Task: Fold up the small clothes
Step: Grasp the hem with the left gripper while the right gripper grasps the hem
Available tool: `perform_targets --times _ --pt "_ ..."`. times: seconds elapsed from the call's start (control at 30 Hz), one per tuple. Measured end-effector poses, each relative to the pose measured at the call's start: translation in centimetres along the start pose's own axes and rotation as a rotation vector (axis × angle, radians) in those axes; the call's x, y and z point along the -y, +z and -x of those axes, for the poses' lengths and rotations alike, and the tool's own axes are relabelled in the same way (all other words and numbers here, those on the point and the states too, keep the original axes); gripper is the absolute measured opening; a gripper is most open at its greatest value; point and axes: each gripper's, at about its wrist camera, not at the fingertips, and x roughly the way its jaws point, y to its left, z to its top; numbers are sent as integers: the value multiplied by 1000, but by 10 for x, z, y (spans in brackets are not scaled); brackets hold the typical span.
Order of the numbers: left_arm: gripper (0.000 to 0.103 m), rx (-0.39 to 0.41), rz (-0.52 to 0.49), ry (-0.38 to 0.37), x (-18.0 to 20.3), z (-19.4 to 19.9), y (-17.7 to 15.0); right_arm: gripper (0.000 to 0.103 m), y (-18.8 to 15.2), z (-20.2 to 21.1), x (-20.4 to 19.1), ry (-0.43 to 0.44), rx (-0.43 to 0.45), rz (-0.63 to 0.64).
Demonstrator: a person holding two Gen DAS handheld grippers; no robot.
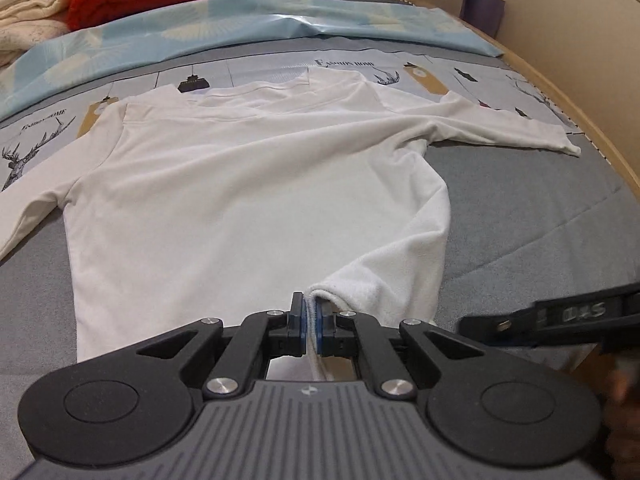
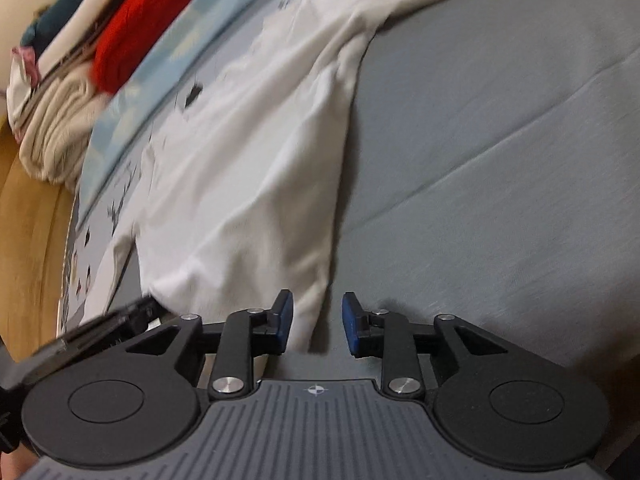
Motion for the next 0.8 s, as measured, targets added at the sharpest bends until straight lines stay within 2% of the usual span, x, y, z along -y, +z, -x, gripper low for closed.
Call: perform_targets --times 0.1,0.23,0.27,0.3,0.33,0.47,0.53,0.6,0.67,0.73,0.8 --pt "4 1 -5 -3 -4 3 -2 36 -3 -16 -4 7 -40 -30" --pt "4 3 -8 -1 -7 8 -5 36 -5 -32 -4 -4 -83 -115" --pt "4 3 -10 -2 -7 9 -5 32 -5 -35 -5 -13 -85 -121" --pt "4 4 -12 -1 -7 9 -5 10 -5 -36 -5 -15 -88 -120" --pt "4 3 -12 -2 -6 9 -6 6 -6 -36 -6 -6 -94 -115" --pt "4 -4 -24 -33 0 9 -7 5 -2 -7 -7 11 -9 -92" --pt "4 -7 -56 -74 10 11 -10 5 2 18 1 8 55 -93" --pt "5 -11 -107 -147 24 13 -14 5 5 49 15 16 122 -96" --pt "6 -41 -155 -269 41 14 -21 5 7 81 32 26 169 -96" --pt "11 -78 -224 -365 59 16 -30 5 4 105 48 3 203 -64" --pt "20 -96 -290 -421 71 20 -38 5 -2 124 67 -55 216 -24"
